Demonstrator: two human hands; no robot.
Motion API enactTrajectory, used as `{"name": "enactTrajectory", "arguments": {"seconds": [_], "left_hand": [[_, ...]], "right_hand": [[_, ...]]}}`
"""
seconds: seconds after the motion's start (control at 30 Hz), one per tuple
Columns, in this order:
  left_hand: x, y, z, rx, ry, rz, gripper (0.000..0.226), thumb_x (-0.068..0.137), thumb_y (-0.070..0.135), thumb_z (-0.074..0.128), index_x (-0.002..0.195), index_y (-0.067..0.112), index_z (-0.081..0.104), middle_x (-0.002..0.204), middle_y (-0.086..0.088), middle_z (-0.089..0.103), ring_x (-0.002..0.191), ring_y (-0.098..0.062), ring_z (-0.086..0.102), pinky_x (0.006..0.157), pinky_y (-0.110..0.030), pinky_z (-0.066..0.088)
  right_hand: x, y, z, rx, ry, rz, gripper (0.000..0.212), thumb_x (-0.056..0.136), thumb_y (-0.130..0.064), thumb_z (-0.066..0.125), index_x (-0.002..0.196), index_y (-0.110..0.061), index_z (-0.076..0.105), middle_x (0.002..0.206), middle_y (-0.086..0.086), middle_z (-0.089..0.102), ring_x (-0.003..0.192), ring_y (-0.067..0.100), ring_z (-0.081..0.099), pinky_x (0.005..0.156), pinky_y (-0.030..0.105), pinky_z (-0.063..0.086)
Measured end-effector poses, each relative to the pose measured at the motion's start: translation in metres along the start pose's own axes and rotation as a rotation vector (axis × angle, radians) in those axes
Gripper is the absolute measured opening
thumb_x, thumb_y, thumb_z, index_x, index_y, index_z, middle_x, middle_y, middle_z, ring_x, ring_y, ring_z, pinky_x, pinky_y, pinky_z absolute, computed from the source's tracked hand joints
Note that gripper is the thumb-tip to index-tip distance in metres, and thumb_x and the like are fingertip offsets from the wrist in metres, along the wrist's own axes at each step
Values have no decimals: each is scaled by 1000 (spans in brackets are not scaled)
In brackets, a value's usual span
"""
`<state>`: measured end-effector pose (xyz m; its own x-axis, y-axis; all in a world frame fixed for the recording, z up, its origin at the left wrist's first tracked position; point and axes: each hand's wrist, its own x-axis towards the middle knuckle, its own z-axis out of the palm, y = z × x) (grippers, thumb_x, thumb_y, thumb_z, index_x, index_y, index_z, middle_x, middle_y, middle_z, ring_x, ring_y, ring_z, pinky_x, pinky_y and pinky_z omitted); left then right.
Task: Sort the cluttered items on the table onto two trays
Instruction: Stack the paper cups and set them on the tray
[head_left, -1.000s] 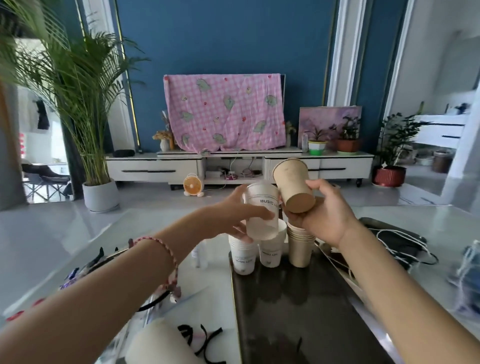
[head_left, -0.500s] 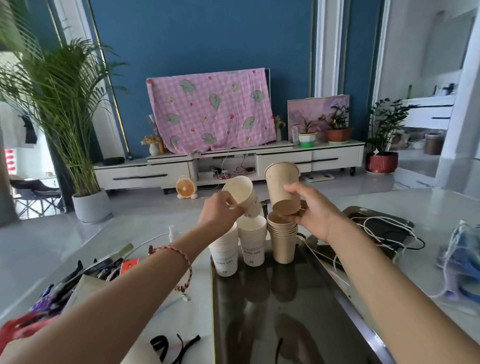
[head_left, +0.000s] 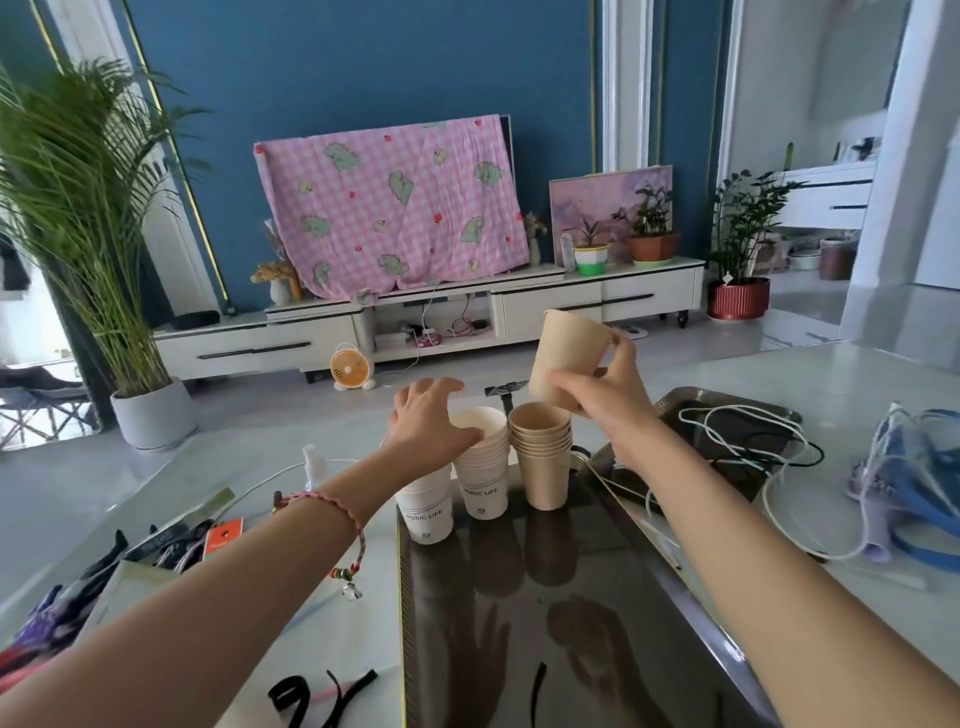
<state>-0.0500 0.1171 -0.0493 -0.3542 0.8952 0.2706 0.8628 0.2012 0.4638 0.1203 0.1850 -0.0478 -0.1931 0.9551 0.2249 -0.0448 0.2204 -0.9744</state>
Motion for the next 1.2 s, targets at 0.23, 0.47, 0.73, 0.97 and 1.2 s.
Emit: {"name": "enactTrajectory", "arguments": {"seconds": [0.23,0.47,0.73,0.97,1.2], "left_hand": [[-7,10,-1,-58,32,39,46,88,17,54,133,17,43,144,-7,34,134,-24,22,106,-34,24],[-18,-2,4,-36,-13,-45,45,88,14,53,132,16,43,144,-7,36,134,-25,24,106,-39,26],[-46,0,0,-66,-69,-85,47,87,12,51,134,16,42,140,-9,38,130,-26,28,102,-38,33],[-115,5,-8,-142,-95,-38,46,90,18,49,135,15,41,142,-9,36,130,-27,26,106,-37,27],[-185,-39,-26,-226,28,-50,40,93,21,48,133,16,43,138,-5,42,129,-22,28,105,-31,26]], "right_hand": [[4,24,21,-459,57,-321,80,83,-14,67,143,-25,15,133,16,38,110,29,50,79,27,42],[7,36,26,-867,-53,-132,89,84,-35,65,146,-16,4,135,17,36,115,33,50,89,39,43],[1,16,17,-880,-104,-121,76,86,-34,61,146,-19,18,145,14,27,127,31,41,99,39,38],[-37,-14,30,-763,-203,-122,54,93,-23,54,141,-12,31,124,12,56,100,23,54,77,29,38],[-75,-20,77,-883,-520,-103,36,91,-23,59,124,-13,51,119,10,58,101,22,56,86,34,45]]}}
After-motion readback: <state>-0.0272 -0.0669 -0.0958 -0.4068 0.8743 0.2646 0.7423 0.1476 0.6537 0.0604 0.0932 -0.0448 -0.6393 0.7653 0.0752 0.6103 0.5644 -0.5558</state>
